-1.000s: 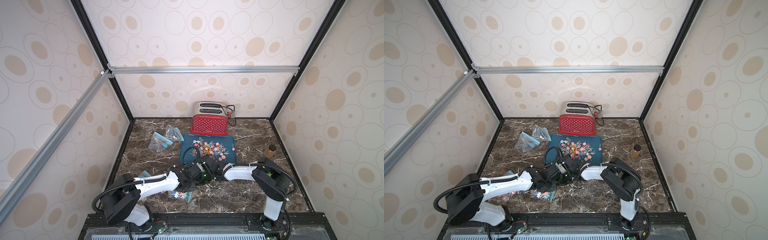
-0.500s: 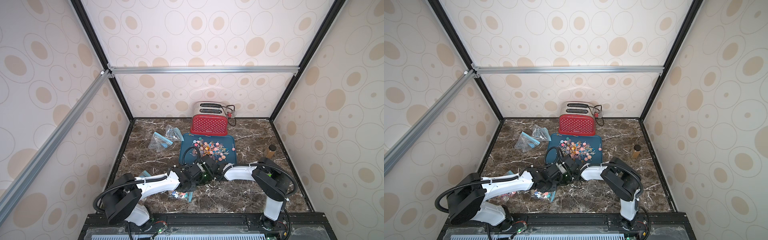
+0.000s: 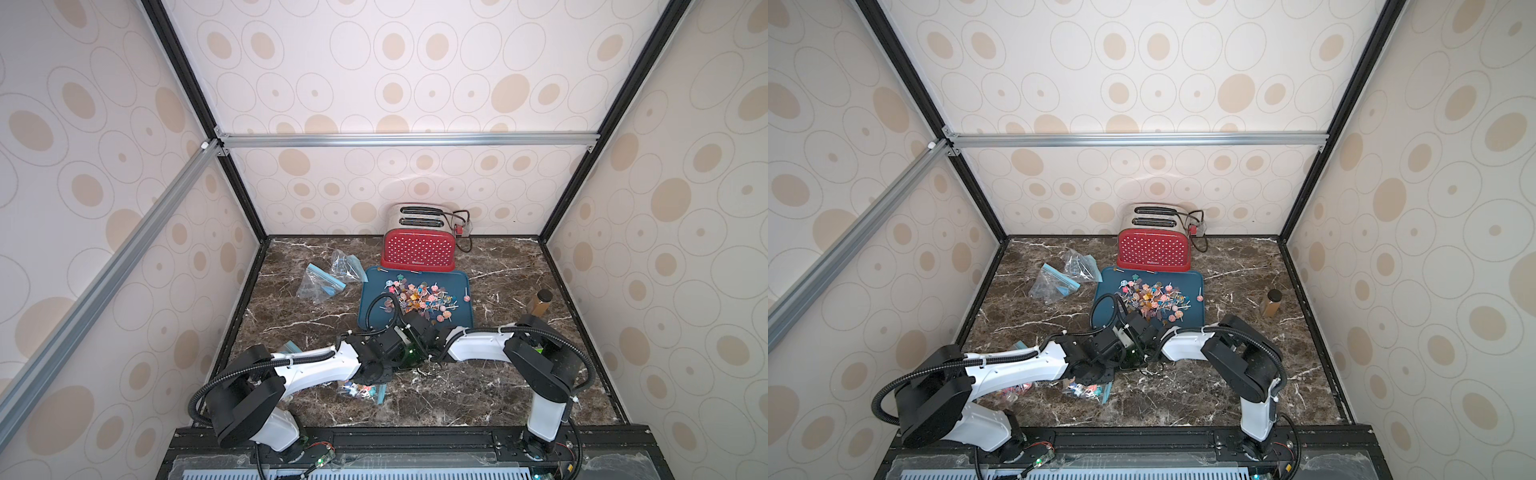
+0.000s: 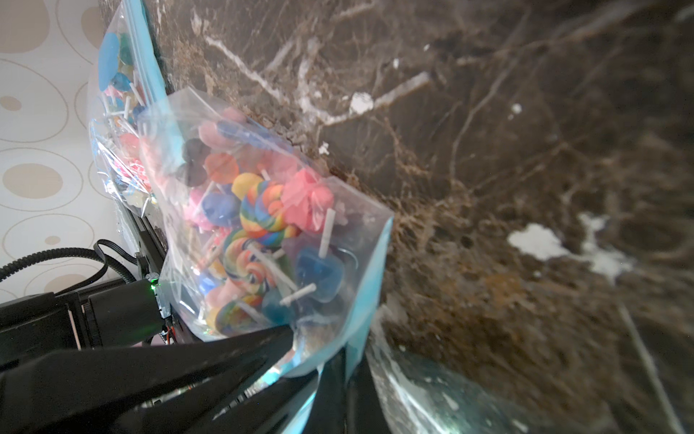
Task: Pour candies out of the ziploc bag
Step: Open the ziploc bag at the center of the board.
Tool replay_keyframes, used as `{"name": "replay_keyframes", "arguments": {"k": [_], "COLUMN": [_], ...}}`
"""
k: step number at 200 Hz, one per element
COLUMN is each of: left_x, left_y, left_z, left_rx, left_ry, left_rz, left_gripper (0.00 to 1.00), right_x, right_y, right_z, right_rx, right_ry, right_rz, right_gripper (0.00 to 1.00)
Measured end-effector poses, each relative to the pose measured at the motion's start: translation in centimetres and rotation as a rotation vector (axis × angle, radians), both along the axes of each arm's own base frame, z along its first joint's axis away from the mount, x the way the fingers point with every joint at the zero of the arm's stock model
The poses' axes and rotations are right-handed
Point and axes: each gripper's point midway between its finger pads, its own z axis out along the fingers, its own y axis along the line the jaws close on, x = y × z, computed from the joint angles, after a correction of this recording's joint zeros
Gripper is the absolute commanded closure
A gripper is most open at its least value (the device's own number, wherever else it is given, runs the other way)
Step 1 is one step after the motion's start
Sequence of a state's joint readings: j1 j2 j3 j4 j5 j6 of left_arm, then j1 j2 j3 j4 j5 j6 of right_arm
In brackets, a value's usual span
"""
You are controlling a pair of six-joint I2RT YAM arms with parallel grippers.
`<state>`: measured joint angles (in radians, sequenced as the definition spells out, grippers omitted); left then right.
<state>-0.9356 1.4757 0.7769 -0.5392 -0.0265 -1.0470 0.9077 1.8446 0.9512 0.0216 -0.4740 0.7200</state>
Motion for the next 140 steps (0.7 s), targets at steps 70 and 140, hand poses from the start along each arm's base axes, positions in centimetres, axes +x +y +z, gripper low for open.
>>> {"name": "replay_keyframes", "arguments": {"k": [70, 140], "left_x": [-0.21, -0.21], "left_y": [0.04, -0.07], "left_z": [-0.3, -0.52], "left_rx": [0.0, -0.004], "left_ry": [0.022, 0.03], "left_rz": [0.003, 0.005], "left_gripper": [0.93, 1.0], "right_x": [-0.05, -0.14], "right_y": [-0.15, -0.33], "right_z": [-0.08, -0.17], "right_rx": [-0.008, -0.017], "right_ry": [0.003, 0.007], "right_rz": [-0.003, -0.002], "right_gripper": [1.0, 1.0]}}
